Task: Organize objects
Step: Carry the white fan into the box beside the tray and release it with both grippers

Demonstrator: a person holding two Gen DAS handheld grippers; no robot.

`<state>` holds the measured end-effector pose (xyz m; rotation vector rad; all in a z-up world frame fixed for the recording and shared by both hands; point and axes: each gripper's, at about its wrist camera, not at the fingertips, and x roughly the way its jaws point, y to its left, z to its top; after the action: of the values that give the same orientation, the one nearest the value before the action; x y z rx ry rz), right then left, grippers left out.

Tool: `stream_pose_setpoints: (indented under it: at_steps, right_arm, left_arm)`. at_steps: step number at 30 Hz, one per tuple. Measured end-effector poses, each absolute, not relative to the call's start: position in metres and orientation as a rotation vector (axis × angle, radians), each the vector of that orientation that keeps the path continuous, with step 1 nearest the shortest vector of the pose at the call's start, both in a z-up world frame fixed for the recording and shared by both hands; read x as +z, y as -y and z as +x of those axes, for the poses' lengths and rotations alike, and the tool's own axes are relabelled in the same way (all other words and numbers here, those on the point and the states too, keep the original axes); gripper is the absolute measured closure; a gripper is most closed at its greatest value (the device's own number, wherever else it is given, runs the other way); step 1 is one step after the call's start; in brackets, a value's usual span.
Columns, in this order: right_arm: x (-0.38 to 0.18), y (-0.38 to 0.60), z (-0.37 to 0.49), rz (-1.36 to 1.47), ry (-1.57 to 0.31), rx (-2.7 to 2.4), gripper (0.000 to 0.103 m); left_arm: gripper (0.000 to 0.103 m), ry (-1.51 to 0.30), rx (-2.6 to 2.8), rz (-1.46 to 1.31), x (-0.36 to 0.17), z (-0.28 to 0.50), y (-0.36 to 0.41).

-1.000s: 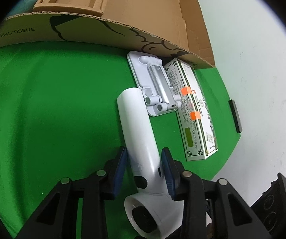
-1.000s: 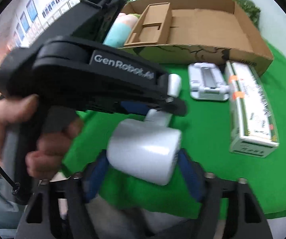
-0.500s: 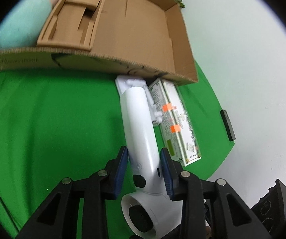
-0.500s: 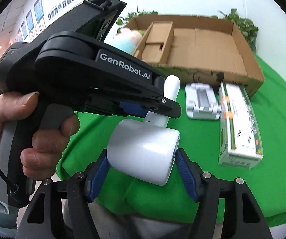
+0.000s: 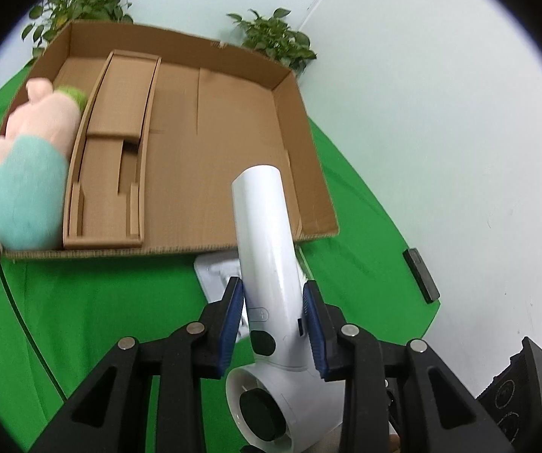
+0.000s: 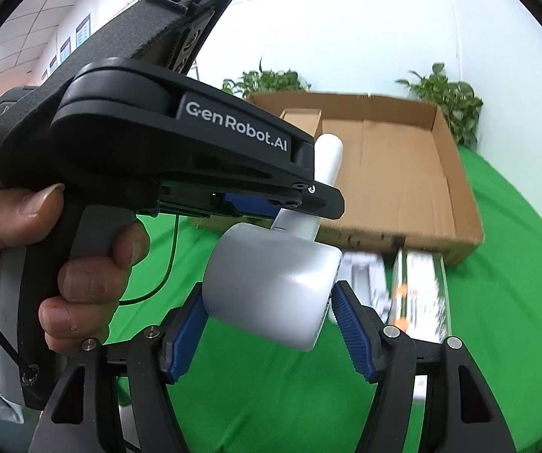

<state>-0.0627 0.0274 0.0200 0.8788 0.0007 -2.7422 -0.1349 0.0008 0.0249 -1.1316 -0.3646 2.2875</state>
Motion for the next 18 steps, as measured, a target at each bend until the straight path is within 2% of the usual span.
stream_pose_setpoints:
  at_steps: [18]
  right_arm:
    - [0.107,-0.039,-0.156,0.679,-0.14,-2.766,0.04]
  left_arm:
    - [0.072,0.335,2.388,-0.909,0.111,-0.201,0.012]
